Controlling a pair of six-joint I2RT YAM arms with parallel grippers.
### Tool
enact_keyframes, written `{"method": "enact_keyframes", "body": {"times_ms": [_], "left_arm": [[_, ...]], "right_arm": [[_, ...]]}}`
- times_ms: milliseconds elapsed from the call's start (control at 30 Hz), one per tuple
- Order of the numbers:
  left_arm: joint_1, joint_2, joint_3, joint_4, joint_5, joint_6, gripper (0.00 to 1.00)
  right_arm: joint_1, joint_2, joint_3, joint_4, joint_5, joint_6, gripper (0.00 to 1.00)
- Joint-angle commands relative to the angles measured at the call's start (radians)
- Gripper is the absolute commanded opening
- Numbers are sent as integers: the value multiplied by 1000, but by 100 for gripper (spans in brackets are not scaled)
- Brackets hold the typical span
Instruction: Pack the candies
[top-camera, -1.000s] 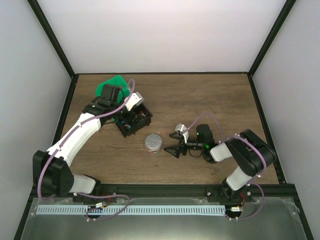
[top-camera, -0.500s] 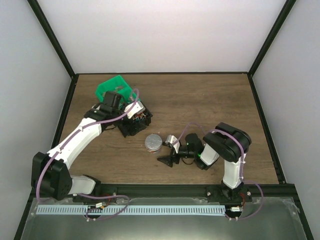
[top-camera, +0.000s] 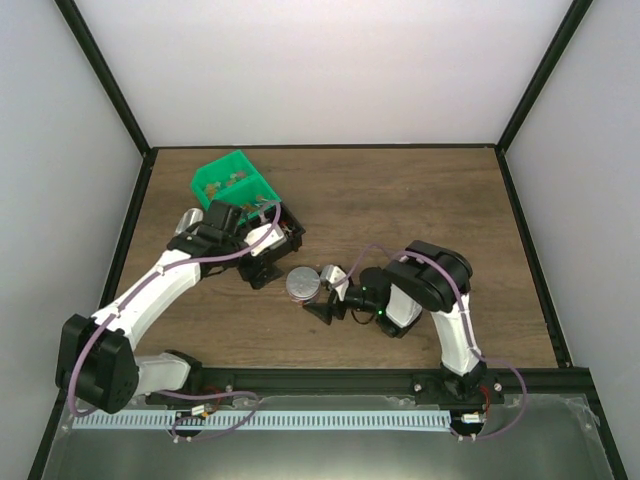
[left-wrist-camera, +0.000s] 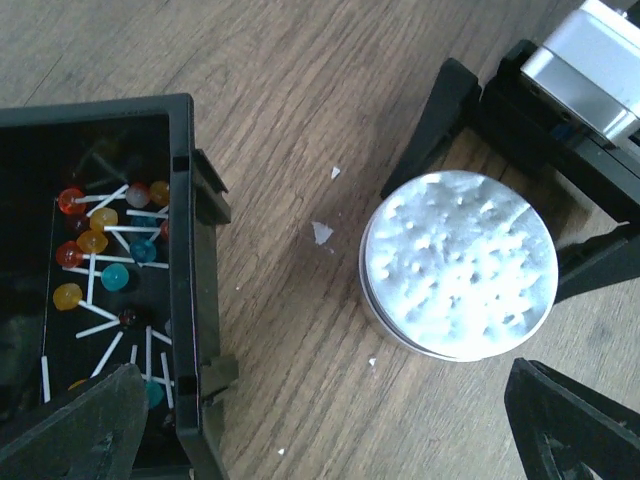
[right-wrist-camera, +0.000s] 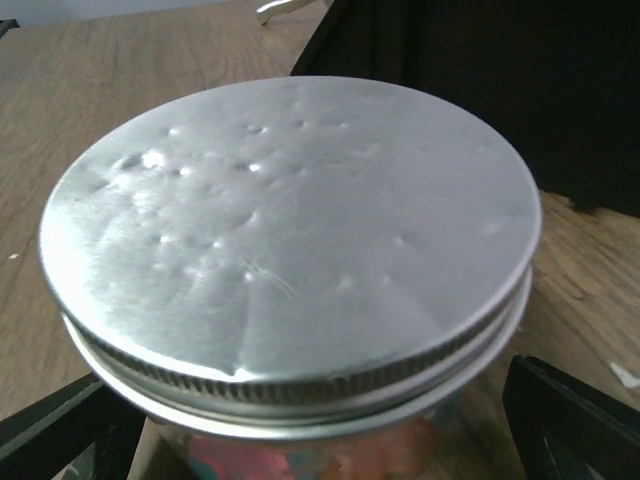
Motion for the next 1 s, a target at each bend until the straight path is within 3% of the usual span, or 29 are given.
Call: {"method": "enact_keyframes", "body": {"times_ms": [0, 300, 500, 967], "left_arm": [[9, -31, -19, 0, -23, 36, 100], [0, -65, -128, 3, 26, 169, 100], [-25, -44, -150, 47, 28, 162, 100], [-205, 13, -222, 240, -110, 79, 100]], "right_arm": [[23, 65, 30, 5, 54, 3, 100], [49, 109, 63, 12, 49, -28, 99], [48, 113, 71, 12, 46, -32, 95], [49, 56, 35, -33, -19, -29, 83]]}}
